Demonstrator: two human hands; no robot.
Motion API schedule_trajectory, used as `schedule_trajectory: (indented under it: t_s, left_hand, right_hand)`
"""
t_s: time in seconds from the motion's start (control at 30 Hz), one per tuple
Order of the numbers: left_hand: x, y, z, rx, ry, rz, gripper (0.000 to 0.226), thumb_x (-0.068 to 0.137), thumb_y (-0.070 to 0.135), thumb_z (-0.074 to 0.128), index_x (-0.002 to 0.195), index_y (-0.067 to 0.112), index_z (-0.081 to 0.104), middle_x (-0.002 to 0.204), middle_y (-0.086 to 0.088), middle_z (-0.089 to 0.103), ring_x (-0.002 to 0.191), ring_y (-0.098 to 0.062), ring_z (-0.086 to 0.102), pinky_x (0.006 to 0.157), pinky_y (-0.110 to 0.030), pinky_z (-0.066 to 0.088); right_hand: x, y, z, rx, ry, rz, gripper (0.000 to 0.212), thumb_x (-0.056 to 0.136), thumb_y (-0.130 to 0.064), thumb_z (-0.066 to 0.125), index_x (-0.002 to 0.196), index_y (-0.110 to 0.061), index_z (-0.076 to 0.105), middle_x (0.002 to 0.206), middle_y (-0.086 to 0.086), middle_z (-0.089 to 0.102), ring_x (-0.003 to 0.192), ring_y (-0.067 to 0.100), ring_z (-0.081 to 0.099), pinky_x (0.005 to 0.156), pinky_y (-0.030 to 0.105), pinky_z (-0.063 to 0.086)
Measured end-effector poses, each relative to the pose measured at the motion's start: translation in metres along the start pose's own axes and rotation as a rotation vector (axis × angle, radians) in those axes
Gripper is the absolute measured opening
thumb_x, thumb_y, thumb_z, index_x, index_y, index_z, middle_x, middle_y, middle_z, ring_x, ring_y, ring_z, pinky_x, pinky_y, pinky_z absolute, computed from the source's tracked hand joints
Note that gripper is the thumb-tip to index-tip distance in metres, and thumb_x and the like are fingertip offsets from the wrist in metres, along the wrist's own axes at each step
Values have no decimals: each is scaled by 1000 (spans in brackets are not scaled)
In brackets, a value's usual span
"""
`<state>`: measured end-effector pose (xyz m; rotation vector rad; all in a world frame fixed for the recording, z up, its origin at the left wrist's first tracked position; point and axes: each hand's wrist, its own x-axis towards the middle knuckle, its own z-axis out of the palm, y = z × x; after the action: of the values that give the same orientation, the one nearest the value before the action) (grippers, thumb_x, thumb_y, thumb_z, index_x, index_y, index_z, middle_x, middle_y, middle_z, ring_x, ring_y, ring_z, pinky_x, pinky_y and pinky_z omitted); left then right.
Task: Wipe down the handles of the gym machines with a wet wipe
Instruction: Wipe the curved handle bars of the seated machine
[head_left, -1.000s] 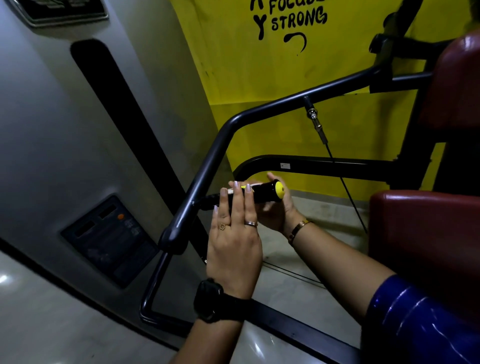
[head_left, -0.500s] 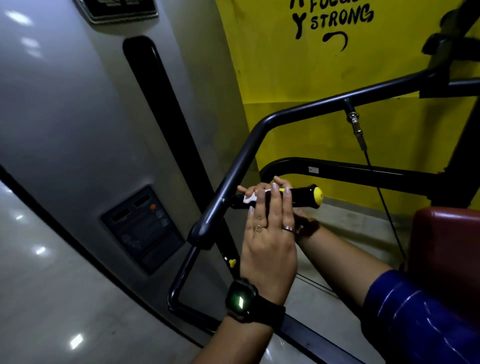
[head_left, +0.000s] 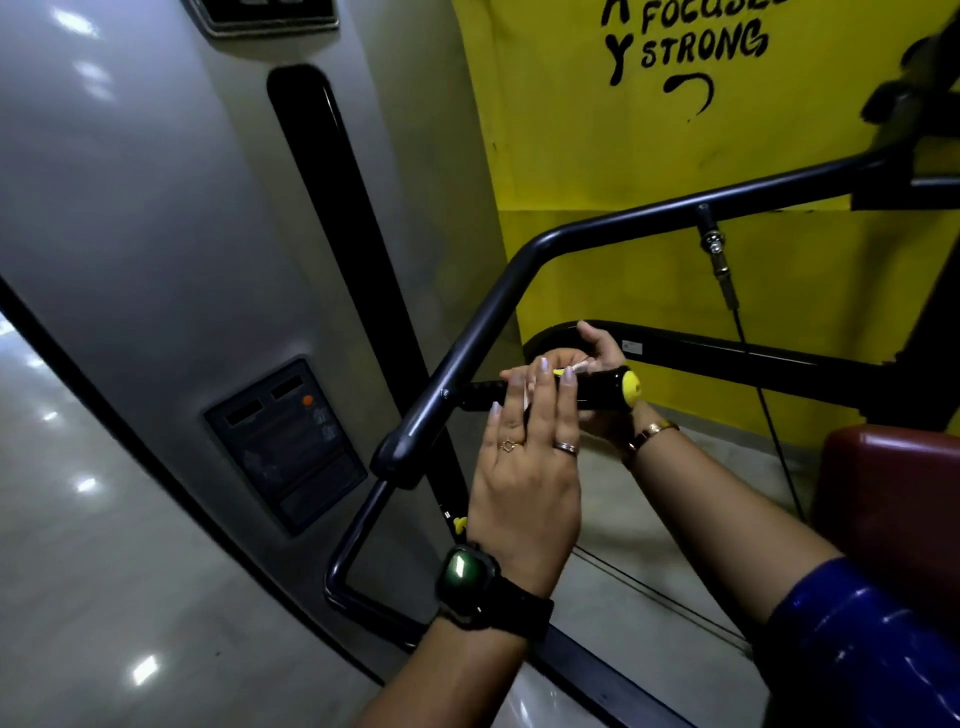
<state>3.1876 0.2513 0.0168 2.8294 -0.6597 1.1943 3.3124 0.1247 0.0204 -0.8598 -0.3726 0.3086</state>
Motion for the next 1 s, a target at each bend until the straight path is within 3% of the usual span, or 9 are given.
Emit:
schedule_trajectory:
  t_s: [0.17, 0.3, 0.47, 0.57, 0.63, 0.7, 0.83, 0.93, 1.0]
  left_hand:
    - [2, 2, -5, -42, -86, -22, 62, 91, 14, 35, 152, 8, 23, 156, -13, 31, 143, -32, 30, 112, -42, 32]
    - [3, 1, -8, -7, -70, -1, 64, 88, 13, 35, 150, 9, 25, 155, -12, 34, 143, -32, 32, 113, -42, 31]
    - [5, 1, -12, -47, -94, -7, 64, 86, 15, 31, 149, 9, 26, 154, -12, 35, 142, -31, 32, 112, -44, 30]
    - [8, 0, -18, -30, -137, -8, 68, 81, 16, 31, 148, 9, 29, 152, -12, 39, 141, -31, 35, 112, -45, 25]
    - [10, -1, -19, -70, -170, -7, 69, 79, 17, 31, 148, 8, 32, 151, -11, 41, 140, -30, 36, 112, -47, 22]
    - [12, -2, -22, -213, -179, -24, 65, 85, 22, 29, 149, 10, 34, 153, -9, 37, 143, -26, 25, 114, -45, 15]
    - [17, -5, -30, -658, -184, -177, 62, 94, 40, 23, 153, 20, 21, 153, 14, 13, 142, -1, -2, 113, -17, -12]
    - [22, -8, -36, -1036, -182, -382, 57, 97, 41, 34, 149, 19, 35, 151, 11, 31, 146, -5, 13, 121, -26, -3]
    - [24, -12, -42, -1249, -169, -506, 63, 92, 56, 36, 141, 19, 50, 146, 6, 46, 143, -9, 31, 122, -39, 15]
  right_hand:
    - [-49, -12, -12, 4, -85, -110, 54, 80, -55, 60, 77, -2, 66, 89, 14, 64, 95, 27, 60, 89, 34, 46]
    - [-82, -16, -18, -197, -50, -179, 42, 78, -40, 73, 110, -12, 71, 117, 8, 67, 115, 18, 60, 99, 27, 46]
    - [-108, -40, -24, -289, 222, -363, 17, 80, -17, 71, 95, -11, 76, 103, 11, 73, 104, 24, 66, 86, 31, 53]
    - [-116, -64, -13, -366, 319, -332, 15, 90, -10, 56, 90, -1, 68, 92, 16, 69, 97, 32, 65, 85, 41, 55]
    - [-117, -79, 1, -413, 434, -277, 12, 93, -5, 52, 91, -2, 64, 82, 10, 71, 88, 27, 64, 79, 35, 58]
    - [-118, -89, 18, -411, 477, -252, 10, 93, -3, 53, 97, -3, 62, 83, 8, 71, 83, 23, 64, 75, 34, 57]
    - [-121, -94, 53, -359, 404, -228, 10, 93, -3, 53, 100, -5, 60, 80, 6, 71, 71, 16, 69, 65, 28, 57]
    - [-121, -85, 79, -340, 338, -192, 9, 93, -5, 53, 92, -8, 61, 72, 2, 71, 64, 10, 68, 55, 20, 54]
    - [-117, -72, 94, -356, 324, -190, 6, 90, -4, 58, 92, -6, 63, 73, 5, 71, 64, 12, 67, 55, 22, 55]
